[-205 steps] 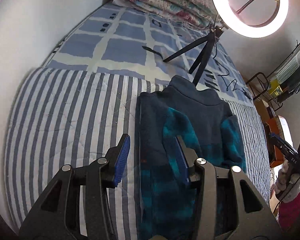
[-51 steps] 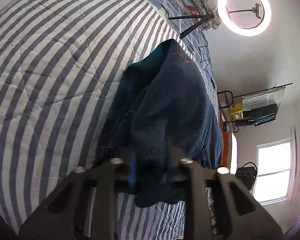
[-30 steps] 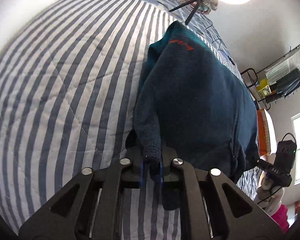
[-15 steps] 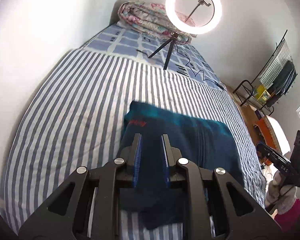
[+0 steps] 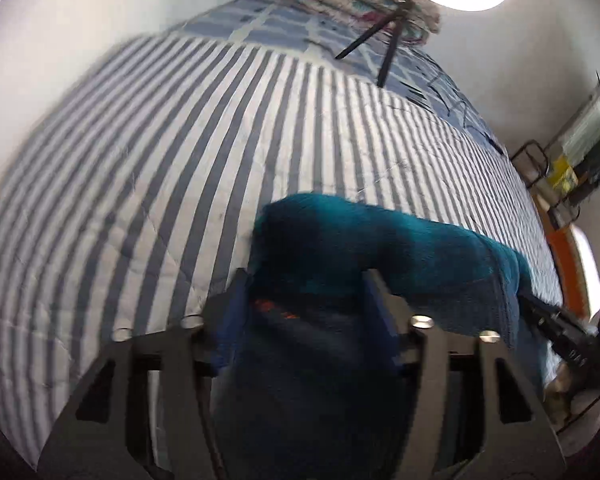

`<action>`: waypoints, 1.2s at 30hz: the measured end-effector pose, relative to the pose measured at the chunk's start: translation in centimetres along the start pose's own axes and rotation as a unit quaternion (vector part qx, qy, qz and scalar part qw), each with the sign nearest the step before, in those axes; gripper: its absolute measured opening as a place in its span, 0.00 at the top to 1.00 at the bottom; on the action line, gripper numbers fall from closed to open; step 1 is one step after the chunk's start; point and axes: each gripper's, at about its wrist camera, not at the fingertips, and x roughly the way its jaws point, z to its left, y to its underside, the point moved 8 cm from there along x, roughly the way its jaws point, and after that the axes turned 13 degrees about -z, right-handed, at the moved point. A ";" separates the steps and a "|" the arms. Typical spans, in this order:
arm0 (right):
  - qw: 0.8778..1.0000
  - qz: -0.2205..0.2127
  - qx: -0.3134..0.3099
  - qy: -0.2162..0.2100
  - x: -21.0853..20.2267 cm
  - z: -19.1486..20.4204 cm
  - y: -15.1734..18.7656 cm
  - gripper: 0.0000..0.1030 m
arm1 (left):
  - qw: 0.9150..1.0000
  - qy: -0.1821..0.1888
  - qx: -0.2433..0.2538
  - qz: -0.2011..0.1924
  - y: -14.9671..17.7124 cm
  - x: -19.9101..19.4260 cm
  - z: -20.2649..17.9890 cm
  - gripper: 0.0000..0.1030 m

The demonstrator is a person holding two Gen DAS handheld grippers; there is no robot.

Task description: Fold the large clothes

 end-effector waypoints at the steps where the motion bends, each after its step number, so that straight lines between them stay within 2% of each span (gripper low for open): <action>1: 1.000 -0.003 -0.006 0.000 0.4 -0.4 0.7 0.78 | 0.999 0.028 -0.046 0.000 0.8 0.6 1.0 0.25; 2: 1.000 -0.012 -0.016 -0.001 0.4 -0.2 0.7 0.77 | 0.998 0.038 -0.055 -0.001 0.9 0.7 1.2 0.25; 5: 1.000 0.002 -0.024 0.005 0.4 0.1 0.2 0.77 | 0.999 0.042 -0.025 -0.003 -0.4 0.0 0.7 0.26; 9: 1.000 -0.002 -0.008 -0.010 -1.7 0.3 -1.3 0.78 | 0.998 0.049 -0.003 -0.044 -3.3 -2.7 -0.4 0.31; 12: 1.000 -0.028 -0.009 -0.010 -4.1 1.1 -2.8 0.73 | 0.996 0.067 -0.030 -0.058 -5.6 -4.1 -0.3 0.32; 15: 0.997 -0.044 -0.027 -0.050 -5.5 4.0 -3.4 0.73 | 0.989 0.092 -0.109 -0.036 -6.8 -3.4 1.4 0.32; 17: 0.995 -0.043 -0.059 -0.064 -5.5 6.1 -3.1 0.73 | 0.981 0.111 -0.160 -0.002 -6.9 -1.9 2.2 0.32; 19: 0.994 -0.032 -0.072 -0.078 -4.6 7.4 -2.3 0.73 | 0.973 0.136 -0.184 0.039 -6.7 0.0 1.9 0.32; 21: 0.994 -0.013 -0.082 -0.075 -3.3 7.8 -0.9 0.73 | 0.969 0.145 -0.192 0.062 -6.4 1.5 1.7 0.32; 22: 0.994 -0.003 -0.086 -0.070 -2.6 7.7 -0.2 0.73 | 0.966 0.152 -0.196 0.069 -6.4 2.1 1.4 0.36; 23: 0.994 0.005 -0.088 -0.068 -1.9 7.5 0.5 0.74 | 0.964 0.158 -0.201 0.077 -6.3 2.6 1.2 0.49; 24: 0.994 0.007 -0.087 -0.069 -1.6 7.2 1.0 0.74 | 0.962 0.163 -0.205 0.081 -6.2 3.1 1.1 0.56; 27: 0.994 0.007 -0.073 -0.077 -1.3 6.6 1.1 0.74 | 0.958 0.176 -0.216 0.069 -6.5 3.7 0.8 0.63; 28: 0.994 0.007 -0.070 -0.078 -1.3 6.5 1.0 0.74 | 0.957 0.175 -0.222 0.057 -6.7 3.6 1.0 0.72; 29: 0.994 0.007 -0.071 -0.078 -1.5 6.5 1.2 0.75 | 0.959 0.167 -0.226 0.042 -7.0 3.6 1.5 0.79; 30: 0.994 0.005 -0.073 -0.077 -1.4 6.4 1.3 0.75 | 0.965 0.146 -0.218 0.024 -7.2 3.7 2.1 0.83; 33: 0.995 0.005 -0.073 -0.075 -1.2 6.2 1.5 0.77 | 0.988 0.047 -0.146 -0.012 -7.4 3.1 3.4 0.84; 34: 0.995 0.006 -0.070 -0.075 -1.3 6.2 1.4 0.77 | 0.992 0.021 -0.126 -0.023 -7.5 2.7 3.7 0.84; 36: 0.994 0.004 -0.073 -0.075 -2.1 6.2 0.7 0.77 | 0.994 0.015 -0.095 -0.044 -8.2 1.0 3.4 0.84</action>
